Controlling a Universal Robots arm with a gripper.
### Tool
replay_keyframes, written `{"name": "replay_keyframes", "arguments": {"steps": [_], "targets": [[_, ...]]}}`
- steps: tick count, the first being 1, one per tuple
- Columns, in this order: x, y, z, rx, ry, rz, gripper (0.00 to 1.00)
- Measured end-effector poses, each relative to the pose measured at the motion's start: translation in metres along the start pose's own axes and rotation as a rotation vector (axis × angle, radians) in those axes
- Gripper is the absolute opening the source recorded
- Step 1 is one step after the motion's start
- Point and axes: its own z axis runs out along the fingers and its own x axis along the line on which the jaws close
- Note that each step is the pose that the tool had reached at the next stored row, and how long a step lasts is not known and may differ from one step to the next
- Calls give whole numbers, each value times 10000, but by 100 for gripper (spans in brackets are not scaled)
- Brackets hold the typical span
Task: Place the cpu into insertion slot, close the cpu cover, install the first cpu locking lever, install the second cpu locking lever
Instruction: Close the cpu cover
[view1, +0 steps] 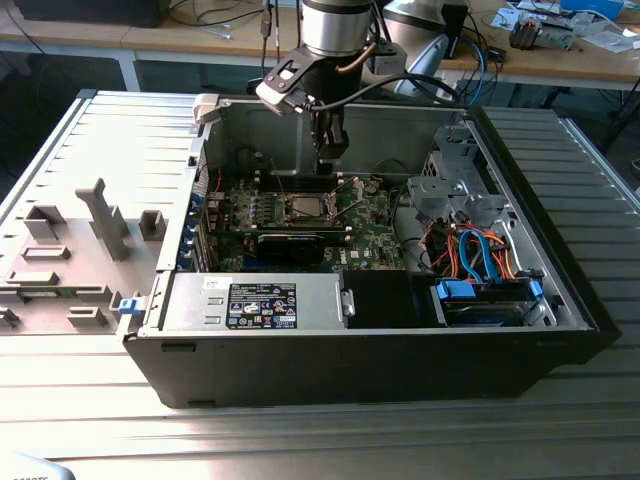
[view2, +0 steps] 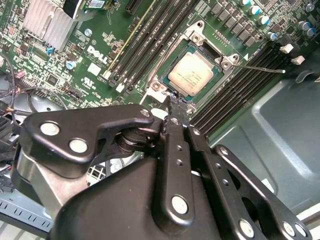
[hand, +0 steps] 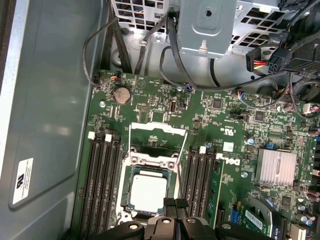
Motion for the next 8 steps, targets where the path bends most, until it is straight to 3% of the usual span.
{"name": "replay_keyframes", "arguments": {"steps": [8], "targets": [[-6, 16, 0, 0, -1, 1, 11]]}}
